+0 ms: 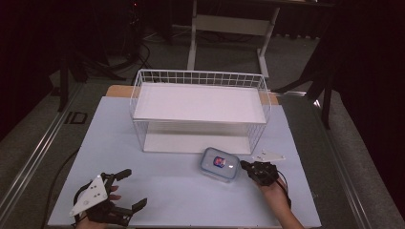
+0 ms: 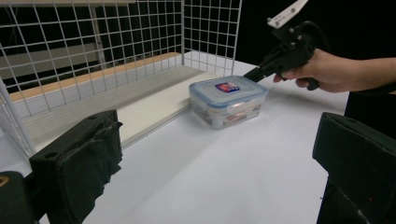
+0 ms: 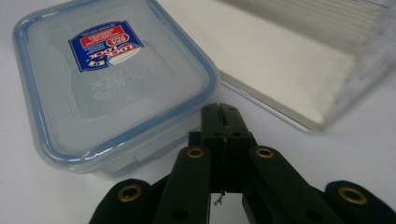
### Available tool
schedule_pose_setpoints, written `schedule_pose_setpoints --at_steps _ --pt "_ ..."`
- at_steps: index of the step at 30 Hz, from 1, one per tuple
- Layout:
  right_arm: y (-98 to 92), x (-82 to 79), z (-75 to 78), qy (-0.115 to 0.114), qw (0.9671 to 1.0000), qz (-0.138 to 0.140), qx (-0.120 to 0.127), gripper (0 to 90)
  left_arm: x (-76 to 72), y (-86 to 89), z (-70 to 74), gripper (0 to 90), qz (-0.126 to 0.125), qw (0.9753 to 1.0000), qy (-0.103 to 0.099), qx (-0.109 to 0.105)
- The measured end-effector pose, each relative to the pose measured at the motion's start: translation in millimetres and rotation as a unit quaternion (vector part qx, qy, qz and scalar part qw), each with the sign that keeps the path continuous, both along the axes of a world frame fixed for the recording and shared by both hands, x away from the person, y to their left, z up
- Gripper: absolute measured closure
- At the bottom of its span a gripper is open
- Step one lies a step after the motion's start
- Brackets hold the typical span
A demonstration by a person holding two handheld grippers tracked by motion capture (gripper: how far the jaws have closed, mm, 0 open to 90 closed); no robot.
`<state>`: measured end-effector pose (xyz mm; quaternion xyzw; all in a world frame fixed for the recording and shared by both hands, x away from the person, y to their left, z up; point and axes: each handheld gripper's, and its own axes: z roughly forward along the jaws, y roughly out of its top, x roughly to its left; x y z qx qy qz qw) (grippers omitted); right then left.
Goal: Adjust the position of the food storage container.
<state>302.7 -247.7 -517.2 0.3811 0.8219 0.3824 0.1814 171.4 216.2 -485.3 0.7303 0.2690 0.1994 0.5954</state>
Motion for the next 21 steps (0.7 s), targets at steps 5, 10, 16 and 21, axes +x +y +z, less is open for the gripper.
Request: schedule_pose_setpoints --at_steps 5,10,16,21 --pt "19.4 7.0 -1.1 -0.008 0.9998 0.016 0.000 90.0 -0.3 0.5 -0.3 2.3 0.001 1.0000 0.001 -0.002" --pt "35.8 14.0 -3.5 -0.013 0.9996 0.025 0.009 90.0 -0.5 -0.5 -1.0 2.3 -0.003 1.0000 0.003 0.000" --pt "45.4 17.4 -2.1 -0.025 0.9994 0.023 0.002 90.0 -0.6 -0.6 -1.1 2.3 -0.004 1.0000 0.003 -0.001" --pt "39.1 5.3 0.5 -0.022 0.9994 0.022 -0.012 90.0 0.1 0.0 -1.2 2.3 -0.002 1.0000 0.005 -0.001"
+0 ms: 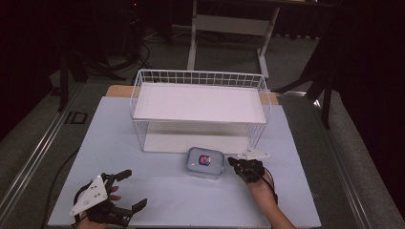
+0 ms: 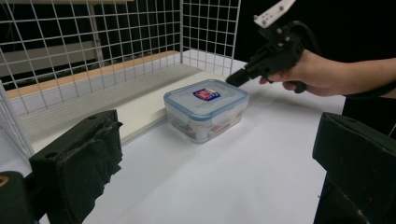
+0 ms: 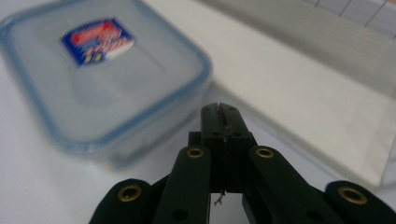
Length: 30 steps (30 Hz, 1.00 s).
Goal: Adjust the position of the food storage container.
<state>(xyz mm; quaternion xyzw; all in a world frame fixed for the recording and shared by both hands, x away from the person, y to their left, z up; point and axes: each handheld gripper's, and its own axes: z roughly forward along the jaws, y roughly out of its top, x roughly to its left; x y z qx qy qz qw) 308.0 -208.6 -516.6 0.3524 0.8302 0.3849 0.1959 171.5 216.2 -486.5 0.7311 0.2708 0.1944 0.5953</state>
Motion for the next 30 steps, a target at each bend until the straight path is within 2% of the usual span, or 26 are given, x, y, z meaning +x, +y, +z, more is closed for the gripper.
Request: schedule_pose_setpoints --at_steps 4,7,15,30 --pt "-3.1 -7.8 -5.3 0.011 0.9999 0.001 -0.005 90.0 -0.3 -1.7 0.0 2.3 -0.002 1.0000 -0.001 0.003" --pt "-0.2 -6.5 -8.6 0.020 0.9998 0.006 -0.005 90.0 -0.4 -2.8 -0.2 2.3 -0.003 1.0000 0.000 0.003" --pt "19.6 2.5 -10.1 0.026 0.9995 0.015 -0.015 90.0 0.0 -2.9 -1.6 2.3 -0.003 1.0000 0.005 0.003" --pt "50.7 13.6 -17.2 0.033 0.9990 0.029 0.000 90.0 -0.8 -3.6 -1.9 2.3 -0.004 1.0000 0.008 0.002"
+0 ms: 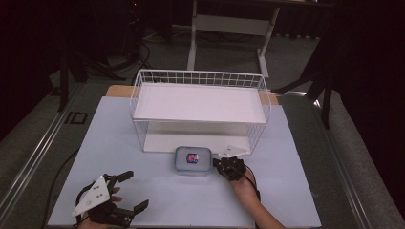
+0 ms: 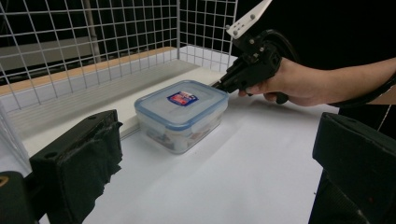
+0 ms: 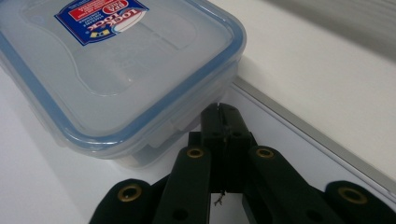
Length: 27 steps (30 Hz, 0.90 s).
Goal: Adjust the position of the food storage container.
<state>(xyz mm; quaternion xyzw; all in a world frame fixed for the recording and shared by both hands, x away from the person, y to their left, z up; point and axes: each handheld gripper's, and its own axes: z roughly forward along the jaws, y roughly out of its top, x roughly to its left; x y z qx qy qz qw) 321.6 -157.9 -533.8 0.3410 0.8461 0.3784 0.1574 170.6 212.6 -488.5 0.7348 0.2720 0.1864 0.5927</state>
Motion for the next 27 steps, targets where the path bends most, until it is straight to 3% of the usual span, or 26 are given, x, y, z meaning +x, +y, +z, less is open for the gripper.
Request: schedule_pose_setpoints --at_steps 8,13,17,20,24,26,27 --pt "9.5 3.4 -0.1 0.000 1.0000 0.001 0.004 90.0 -0.6 -0.5 -0.5 2.3 -0.003 1.0000 0.002 0.003" --pt "-0.8 -2.8 10.2 -0.025 0.9996 -0.008 0.006 89.3 -0.2 -0.5 -0.6 2.3 -0.002 1.0000 0.004 0.001" --pt "-12.1 -15.3 23.1 -0.045 0.9989 -0.003 0.016 83.3 0.4 -1.7 -1.4 2.3 -0.001 1.0000 0.005 0.003" --pt "-20.8 -25.8 32.0 -0.051 0.9978 -0.005 0.041 63.6 0.6 -2.5 -2.0 2.3 -0.001 1.0000 0.007 0.007" --pt "-29.1 -37.0 40.2 -0.059 0.9969 -0.004 0.051 45.2 1.4 -4.1 -3.7 2.3 0.003 0.9998 0.012 0.013" --pt "-32.0 -41.1 41.7 -0.066 0.9963 -0.007 0.055 25.3 -1.6 -6.3 -1.7 2.3 0.016 0.9997 0.005 0.016" --pt "-32.3 -42.2 42.1 -0.061 0.9969 -0.002 0.049 21.0 -3.3 -8.3 0.1 2.3 0.019 0.9996 -0.002 0.019"
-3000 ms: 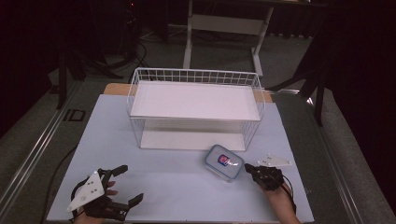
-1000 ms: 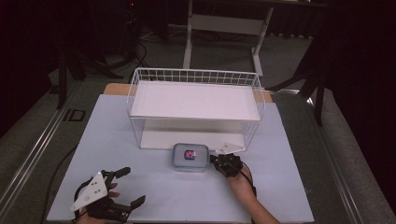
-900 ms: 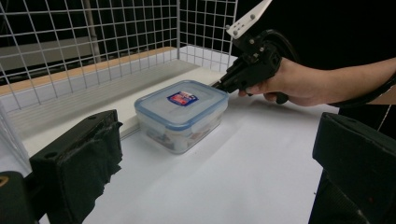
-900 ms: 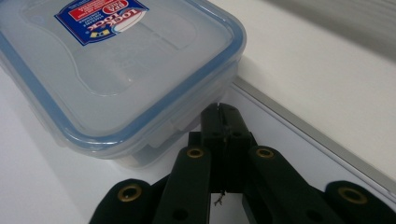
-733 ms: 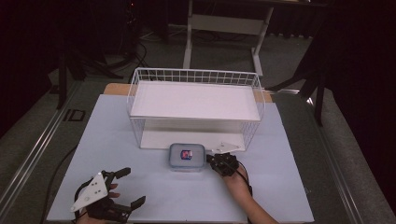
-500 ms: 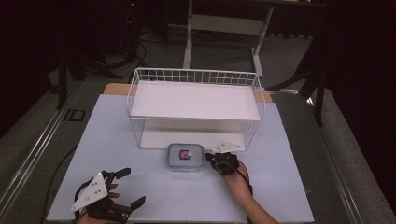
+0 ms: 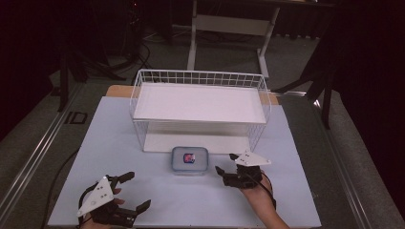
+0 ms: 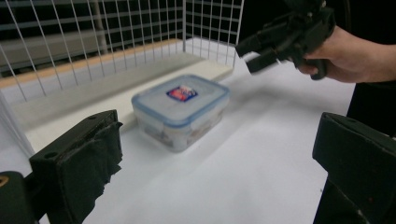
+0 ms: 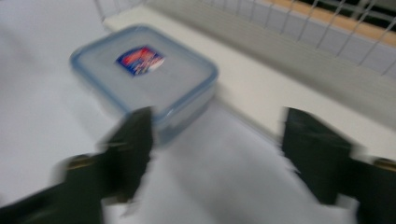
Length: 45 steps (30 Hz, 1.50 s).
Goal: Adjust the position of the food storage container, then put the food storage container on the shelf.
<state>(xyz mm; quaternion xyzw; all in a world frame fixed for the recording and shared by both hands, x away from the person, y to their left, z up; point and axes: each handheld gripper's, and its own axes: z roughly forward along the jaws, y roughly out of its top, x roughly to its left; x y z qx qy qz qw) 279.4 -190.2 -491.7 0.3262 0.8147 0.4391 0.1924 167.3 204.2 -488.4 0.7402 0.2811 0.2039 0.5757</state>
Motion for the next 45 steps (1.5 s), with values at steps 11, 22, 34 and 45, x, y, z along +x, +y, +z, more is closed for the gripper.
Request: schedule_pose_setpoints --at_steps 11,22,34,45 --pt "5.0 -11.3 8.7 -0.024 0.9997 0.011 0.004 17.3 19.5 -3.9 3.3 2.3 -0.015 0.9993 0.033 -0.008" --pt "5.9 -6.9 20.8 -0.006 0.9990 0.024 0.037 18.4 49.7 -22.2 18.4 2.3 -0.026 0.9971 0.071 0.008" --pt "19.7 8.1 19.0 0.031 0.9988 0.004 0.038 11.6 84.9 -44.0 22.5 2.3 -0.040 0.9918 0.118 0.027" --pt "33.5 24.0 8.6 0.074 0.9967 -0.015 0.031 11.0 115.1 -55.2 6.2 2.3 -0.024 0.9812 0.190 0.027"
